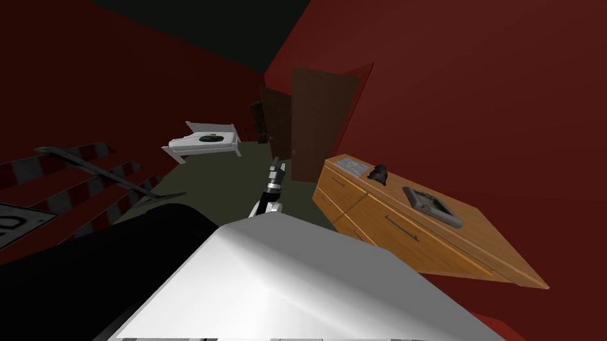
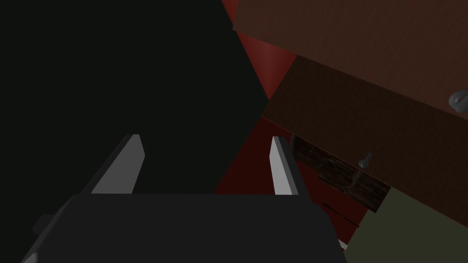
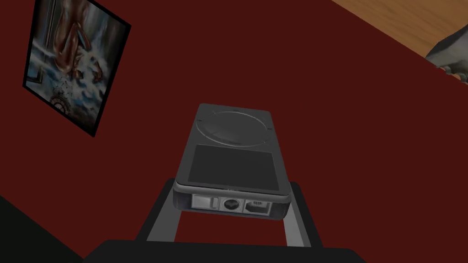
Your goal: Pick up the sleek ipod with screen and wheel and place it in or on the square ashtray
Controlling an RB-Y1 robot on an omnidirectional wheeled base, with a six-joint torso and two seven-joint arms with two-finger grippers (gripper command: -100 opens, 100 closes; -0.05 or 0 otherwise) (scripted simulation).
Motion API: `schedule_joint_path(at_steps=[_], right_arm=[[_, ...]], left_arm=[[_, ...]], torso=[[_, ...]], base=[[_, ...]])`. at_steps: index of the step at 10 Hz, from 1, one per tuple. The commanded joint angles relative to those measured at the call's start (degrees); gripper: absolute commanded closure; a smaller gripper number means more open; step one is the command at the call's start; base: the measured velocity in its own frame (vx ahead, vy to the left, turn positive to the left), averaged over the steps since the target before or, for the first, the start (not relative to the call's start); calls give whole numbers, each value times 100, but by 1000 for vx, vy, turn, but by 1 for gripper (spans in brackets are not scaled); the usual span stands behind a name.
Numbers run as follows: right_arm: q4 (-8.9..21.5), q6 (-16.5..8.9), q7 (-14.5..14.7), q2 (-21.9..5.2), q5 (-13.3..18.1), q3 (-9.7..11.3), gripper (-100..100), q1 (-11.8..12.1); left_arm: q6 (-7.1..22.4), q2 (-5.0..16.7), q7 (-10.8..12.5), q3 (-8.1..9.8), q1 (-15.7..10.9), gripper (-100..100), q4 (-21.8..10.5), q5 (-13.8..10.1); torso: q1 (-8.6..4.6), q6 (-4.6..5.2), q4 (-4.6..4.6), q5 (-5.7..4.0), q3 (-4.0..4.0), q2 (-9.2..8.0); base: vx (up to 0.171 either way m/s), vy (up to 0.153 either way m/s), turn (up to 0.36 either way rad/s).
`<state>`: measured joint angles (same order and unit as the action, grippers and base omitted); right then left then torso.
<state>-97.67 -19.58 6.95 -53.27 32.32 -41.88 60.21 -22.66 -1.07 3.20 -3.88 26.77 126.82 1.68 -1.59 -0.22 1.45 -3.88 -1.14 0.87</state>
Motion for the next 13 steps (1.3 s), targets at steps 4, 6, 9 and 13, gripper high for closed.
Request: schedule_joint_path(at_steps=[4, 6, 9, 13], right_arm=[[400, 110, 167, 217, 231, 55, 100, -731], [574, 185, 240, 303, 320, 120, 100, -1093], [706, 263, 297, 365, 385, 192, 100, -1486], [880, 407, 363, 452, 438, 298, 100, -2056]], left_arm=[[0, 0, 0, 0, 1, 0, 0, 0], [0, 0, 0, 0, 1, 0, 0, 0], [0, 0, 0, 0, 1, 0, 0, 0], [0, 0, 0, 0, 2, 0, 0, 0]], torso=[[6, -10, 3, -1, -10, 19], [-4, -21, 8, -5, -22, 38], [23, -28, 9, -5, -25, 43], [24, -46, 17, -9, -46, 78]], base=[[15, -79, 90], [55, -95, 150], [49, -30, 103], [100, -30, 148]])
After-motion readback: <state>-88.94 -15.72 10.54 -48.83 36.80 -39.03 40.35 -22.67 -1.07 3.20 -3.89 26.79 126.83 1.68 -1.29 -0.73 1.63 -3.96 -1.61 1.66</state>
